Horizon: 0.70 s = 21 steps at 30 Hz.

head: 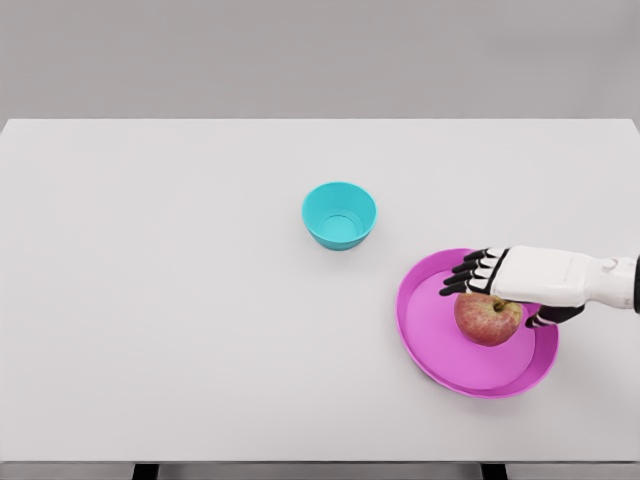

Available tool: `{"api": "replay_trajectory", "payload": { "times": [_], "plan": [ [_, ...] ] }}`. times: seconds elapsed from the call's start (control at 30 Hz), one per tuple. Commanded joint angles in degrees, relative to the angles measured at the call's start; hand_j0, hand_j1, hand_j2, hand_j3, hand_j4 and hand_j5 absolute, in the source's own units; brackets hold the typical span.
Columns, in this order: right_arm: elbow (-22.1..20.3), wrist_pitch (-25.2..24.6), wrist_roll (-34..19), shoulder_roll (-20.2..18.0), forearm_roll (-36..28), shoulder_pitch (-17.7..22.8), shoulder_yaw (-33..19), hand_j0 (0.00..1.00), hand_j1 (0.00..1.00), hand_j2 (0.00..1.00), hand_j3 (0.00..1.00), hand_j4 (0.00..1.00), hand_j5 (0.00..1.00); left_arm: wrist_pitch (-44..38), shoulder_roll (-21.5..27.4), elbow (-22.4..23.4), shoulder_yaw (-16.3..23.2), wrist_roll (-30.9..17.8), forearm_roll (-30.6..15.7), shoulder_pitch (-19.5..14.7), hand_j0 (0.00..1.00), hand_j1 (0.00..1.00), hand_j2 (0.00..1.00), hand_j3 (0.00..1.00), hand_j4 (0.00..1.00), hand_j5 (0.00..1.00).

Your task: Put the apple from the pink plate into the blue bowl with your right arm

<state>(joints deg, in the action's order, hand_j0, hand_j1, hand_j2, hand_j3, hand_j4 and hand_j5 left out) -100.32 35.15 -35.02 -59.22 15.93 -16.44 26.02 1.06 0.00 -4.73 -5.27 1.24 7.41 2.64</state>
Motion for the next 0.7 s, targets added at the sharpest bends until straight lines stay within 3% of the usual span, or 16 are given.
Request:
{"api": "replay_trajectory", "payload": {
  "times": [0.0, 0.67],
  "plan": [
    [0.12, -0.15, 0.02, 0.16, -0.20, 0.00, 0.35, 1.00, 1.00, 1.00, 1.00, 1.00, 1.00, 0.00, 0.00, -0.02, 0.00, 0.00, -0.03, -0.09, 1.00, 1.00, 1.00, 1.00, 1.00, 1.00],
    [0.12, -0.15, 0.02, 0.33, -0.11, 0.00, 2.46, 1.00, 1.00, 1.00, 1.00, 1.00, 1.00, 0.00, 0.00, 0.07, 0.00, 0.00, -0.03, -0.09, 1.00, 1.00, 1.00, 1.00, 1.00, 1.00]
  ]
}}
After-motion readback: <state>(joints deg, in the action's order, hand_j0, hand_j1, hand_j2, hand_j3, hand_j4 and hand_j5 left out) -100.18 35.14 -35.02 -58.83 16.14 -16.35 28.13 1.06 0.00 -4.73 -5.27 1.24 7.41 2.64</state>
